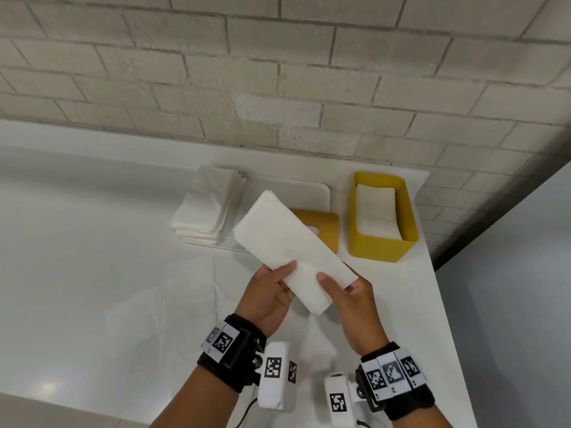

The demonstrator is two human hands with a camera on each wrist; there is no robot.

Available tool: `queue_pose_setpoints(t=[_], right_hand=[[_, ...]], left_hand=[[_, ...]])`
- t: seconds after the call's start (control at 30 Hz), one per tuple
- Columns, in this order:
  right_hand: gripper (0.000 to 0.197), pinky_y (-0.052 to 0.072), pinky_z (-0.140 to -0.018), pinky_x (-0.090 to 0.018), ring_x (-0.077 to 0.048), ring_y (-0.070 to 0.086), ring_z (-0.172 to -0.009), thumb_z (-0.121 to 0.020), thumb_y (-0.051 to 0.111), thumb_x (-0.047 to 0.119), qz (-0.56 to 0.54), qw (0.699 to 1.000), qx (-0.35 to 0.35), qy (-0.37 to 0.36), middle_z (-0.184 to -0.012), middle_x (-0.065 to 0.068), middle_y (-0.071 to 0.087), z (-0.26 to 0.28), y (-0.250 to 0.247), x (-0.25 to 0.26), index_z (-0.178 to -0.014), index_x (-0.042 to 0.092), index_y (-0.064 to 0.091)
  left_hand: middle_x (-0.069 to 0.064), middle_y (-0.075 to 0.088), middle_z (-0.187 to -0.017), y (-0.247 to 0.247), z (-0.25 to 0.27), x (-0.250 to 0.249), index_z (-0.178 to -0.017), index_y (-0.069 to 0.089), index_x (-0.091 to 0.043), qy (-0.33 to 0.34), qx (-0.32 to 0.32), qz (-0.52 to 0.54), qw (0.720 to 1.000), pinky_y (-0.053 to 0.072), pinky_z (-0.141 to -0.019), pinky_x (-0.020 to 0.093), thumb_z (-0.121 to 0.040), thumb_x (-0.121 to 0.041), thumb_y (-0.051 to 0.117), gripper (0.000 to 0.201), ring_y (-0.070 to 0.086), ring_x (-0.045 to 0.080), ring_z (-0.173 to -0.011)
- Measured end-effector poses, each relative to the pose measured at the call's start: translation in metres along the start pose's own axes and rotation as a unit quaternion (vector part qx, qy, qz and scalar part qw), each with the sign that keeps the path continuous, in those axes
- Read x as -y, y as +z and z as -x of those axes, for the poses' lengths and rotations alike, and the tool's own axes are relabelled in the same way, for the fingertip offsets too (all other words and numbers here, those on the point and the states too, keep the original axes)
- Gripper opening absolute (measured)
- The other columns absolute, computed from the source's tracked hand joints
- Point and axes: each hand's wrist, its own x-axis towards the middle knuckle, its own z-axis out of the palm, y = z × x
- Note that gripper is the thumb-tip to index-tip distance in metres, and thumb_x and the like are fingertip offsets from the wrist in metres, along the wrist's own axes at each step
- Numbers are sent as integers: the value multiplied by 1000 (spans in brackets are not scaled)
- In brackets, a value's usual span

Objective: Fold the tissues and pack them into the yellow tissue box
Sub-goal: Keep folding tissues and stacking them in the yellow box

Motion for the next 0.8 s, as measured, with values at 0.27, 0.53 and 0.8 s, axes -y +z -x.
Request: queue_pose_setpoints(t=[0.27,0.53,0.8], right_hand=[[43,57,-90,-32,-12,70,-111,-96,53,-10,-27,999,10,16,-116,7,76,5,-2,7,-117,20,75],[39,60,-82,-29,-19,74,-99,-97,44,-12,-153,985,-72,43,-114,-8,76,-15,-46,25,-117,9,71],[32,63,-68,-30,-23,77,-76,-98,49,-8,-415,868,-265,58,-118,-21,69,-73,-73,41,-130,-8,54]], left_hand=[[12,75,-119,-8,-2,-24,-128,64,-9,35,-39,33,998,59,-96,39,-95,-7,61,33,73,23,-108],[0,79,-109,-49,1,-90,-114,66,-15,169,-147,1,975,62,-89,31,-104,-8,54,17,75,21,-107],[4,80,-103,-95,44,-57,-110,71,-10,164,-173,-329,914,56,-97,47,-101,-5,58,16,75,25,-102]])
